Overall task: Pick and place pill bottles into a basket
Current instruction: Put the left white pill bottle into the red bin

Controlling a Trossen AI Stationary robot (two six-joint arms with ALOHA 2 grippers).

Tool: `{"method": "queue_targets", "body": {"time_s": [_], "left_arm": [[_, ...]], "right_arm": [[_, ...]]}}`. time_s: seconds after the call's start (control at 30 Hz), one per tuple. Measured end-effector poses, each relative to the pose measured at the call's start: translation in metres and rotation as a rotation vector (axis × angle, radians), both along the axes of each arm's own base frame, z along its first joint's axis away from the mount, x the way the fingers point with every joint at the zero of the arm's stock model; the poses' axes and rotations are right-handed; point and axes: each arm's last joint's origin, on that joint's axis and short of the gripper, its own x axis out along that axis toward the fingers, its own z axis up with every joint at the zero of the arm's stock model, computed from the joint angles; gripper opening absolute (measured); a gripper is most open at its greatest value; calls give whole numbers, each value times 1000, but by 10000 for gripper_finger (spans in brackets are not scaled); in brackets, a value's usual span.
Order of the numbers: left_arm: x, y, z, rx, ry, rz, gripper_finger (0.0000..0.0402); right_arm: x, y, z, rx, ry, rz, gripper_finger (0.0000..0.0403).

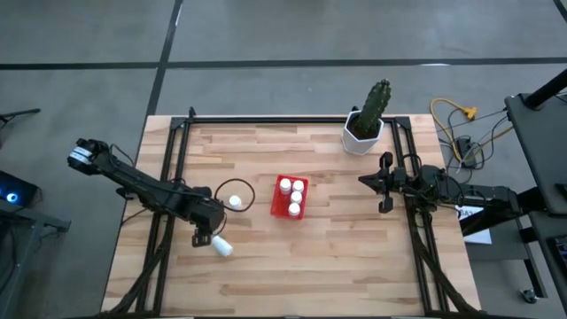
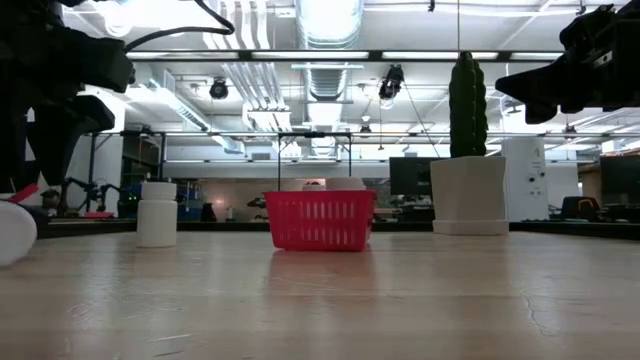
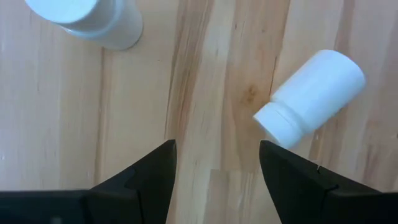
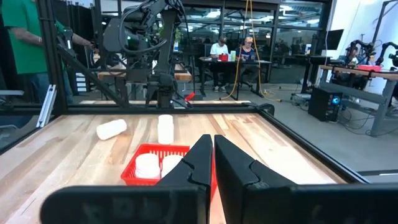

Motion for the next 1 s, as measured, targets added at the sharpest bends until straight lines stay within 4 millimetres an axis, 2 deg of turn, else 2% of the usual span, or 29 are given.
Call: {"method": "queue_targets", "body": {"time_s": [0.23, 0.47, 0.63, 0.87, 1.0], "left_arm": [[7, -6, 3, -102, -61, -31, 212], [21, -21, 9, -250, -177, -173, 212], [22, -33, 5, -244, -145, -246, 212], [23, -67, 1, -215, -47, -391, 212], [25, -84, 3, -127, 3, -421, 212]], "right_arm": [[0, 0, 0, 0, 0, 1, 8], [0, 0, 0, 0, 0, 1, 8], [0, 0, 0, 0, 0, 1, 8], [0, 0, 0, 0, 0, 1, 8], [0, 0, 0, 0, 0, 0, 8]]}}
